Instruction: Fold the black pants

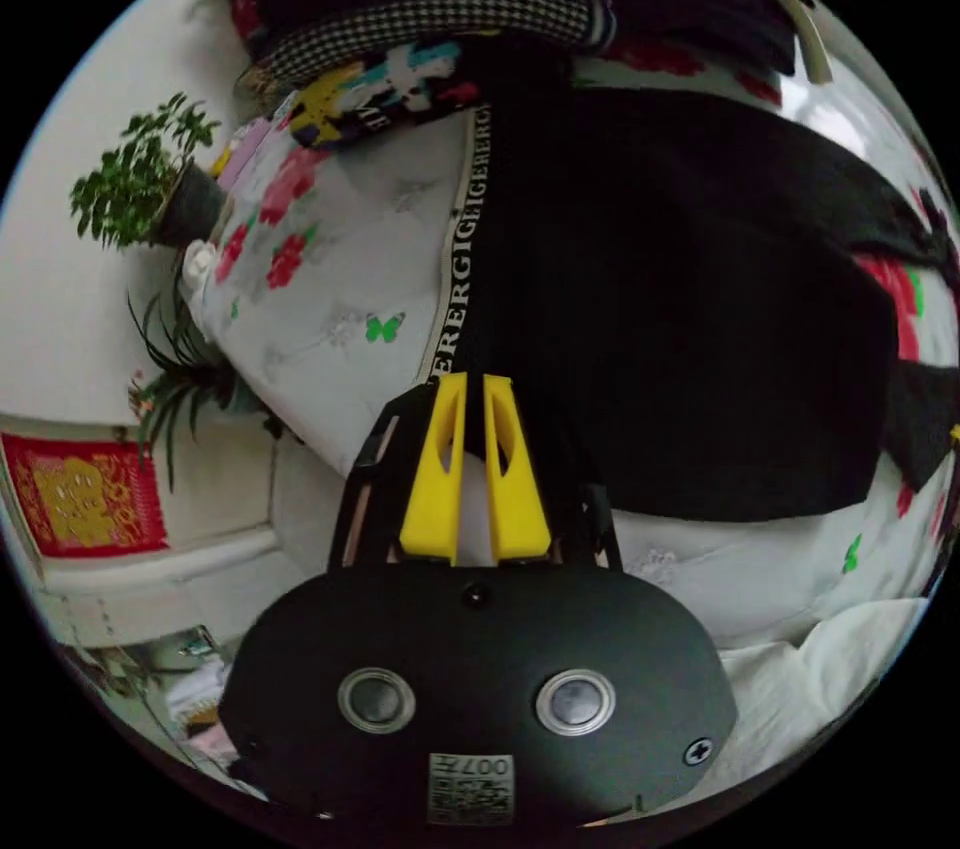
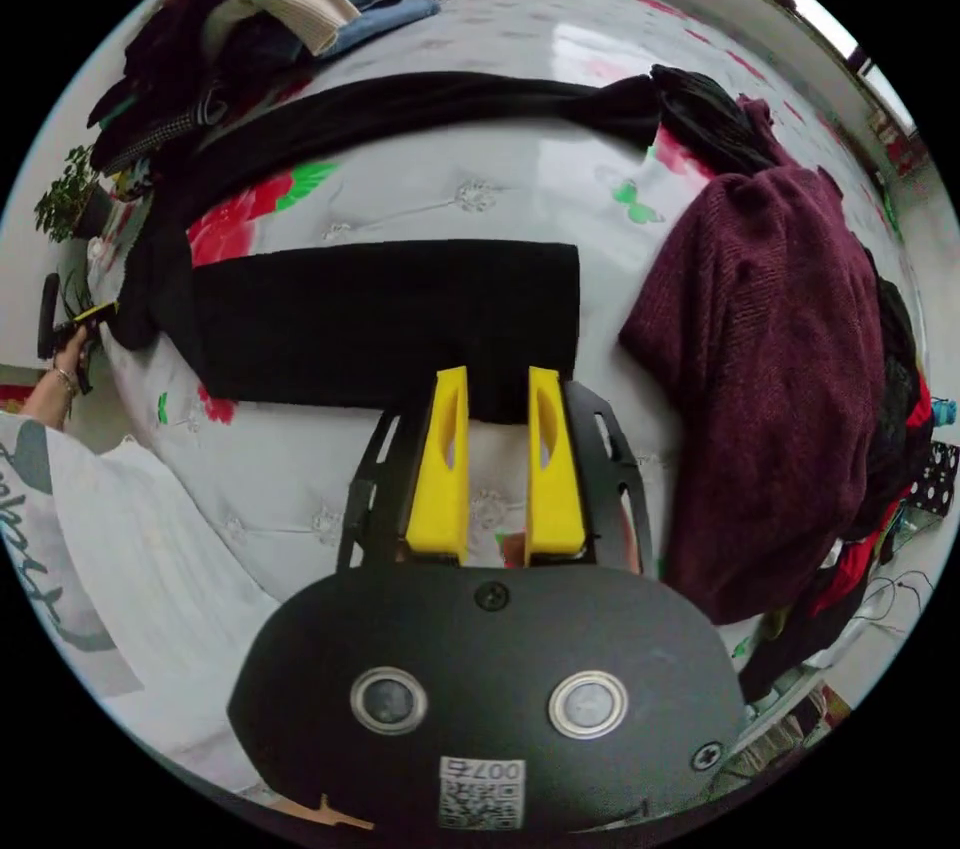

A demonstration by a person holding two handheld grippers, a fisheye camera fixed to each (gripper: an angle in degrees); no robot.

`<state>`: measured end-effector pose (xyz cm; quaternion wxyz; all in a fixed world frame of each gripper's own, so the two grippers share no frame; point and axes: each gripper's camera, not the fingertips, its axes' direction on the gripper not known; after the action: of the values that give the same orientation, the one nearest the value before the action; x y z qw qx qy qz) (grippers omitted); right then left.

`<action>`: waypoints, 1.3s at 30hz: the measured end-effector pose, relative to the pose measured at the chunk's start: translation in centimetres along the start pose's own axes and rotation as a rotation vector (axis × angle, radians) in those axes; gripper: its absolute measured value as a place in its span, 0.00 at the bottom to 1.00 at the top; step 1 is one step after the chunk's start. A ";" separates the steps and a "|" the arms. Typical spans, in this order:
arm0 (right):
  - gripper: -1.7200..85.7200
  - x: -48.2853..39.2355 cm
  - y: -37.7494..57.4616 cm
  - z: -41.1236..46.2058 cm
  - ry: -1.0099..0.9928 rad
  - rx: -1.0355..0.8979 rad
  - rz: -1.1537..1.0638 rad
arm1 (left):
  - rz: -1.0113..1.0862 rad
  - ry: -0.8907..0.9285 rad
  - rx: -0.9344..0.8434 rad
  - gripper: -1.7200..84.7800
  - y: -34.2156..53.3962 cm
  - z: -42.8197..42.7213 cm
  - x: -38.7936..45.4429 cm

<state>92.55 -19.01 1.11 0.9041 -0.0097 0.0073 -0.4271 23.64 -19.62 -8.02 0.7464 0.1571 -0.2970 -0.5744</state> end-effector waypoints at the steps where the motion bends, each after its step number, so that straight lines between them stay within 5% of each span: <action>1: 0.04 0.3 -0.1 0.1 -0.031 -0.038 -0.006 | 0.015 -0.010 -0.002 0.02 -0.3 0.0 0.4; 6: 0.02 2.9 4.0 -5.7 -0.104 0.086 0.072 | 0.079 -0.078 -0.063 0.01 -1.5 0.5 1.6; 12: 0.02 8.2 10.3 -16.4 -0.459 0.251 0.198 | 0.021 -0.049 -0.048 0.01 -0.9 0.5 3.0; 18: 0.02 10.0 8.9 -13.5 -0.495 0.128 0.291 | 0.003 -0.080 -0.067 0.01 -2.8 1.0 5.3; 21: 0.03 12.5 8.4 -11.8 -0.578 0.356 0.447 | -0.019 -0.089 -0.064 0.01 -4.0 1.6 5.5; 24: 0.06 12.3 7.0 -10.6 -0.525 0.479 0.438 | -0.010 -0.096 -0.087 0.01 -5.3 2.1 6.0; 31: 0.11 5.9 6.0 -4.2 -0.055 0.134 0.045 | -0.008 -0.091 -0.055 0.01 -5.5 2.5 6.9; 39: 0.04 6.6 3.3 2.4 -0.089 0.002 -0.070 | 0.022 -0.140 -0.135 0.01 -7.2 3.3 8.5</action>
<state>99.30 -21.98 3.35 0.8880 -0.0280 -0.0335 -0.4577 17.41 -29.44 -7.38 0.7392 0.0625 -0.3106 -0.5943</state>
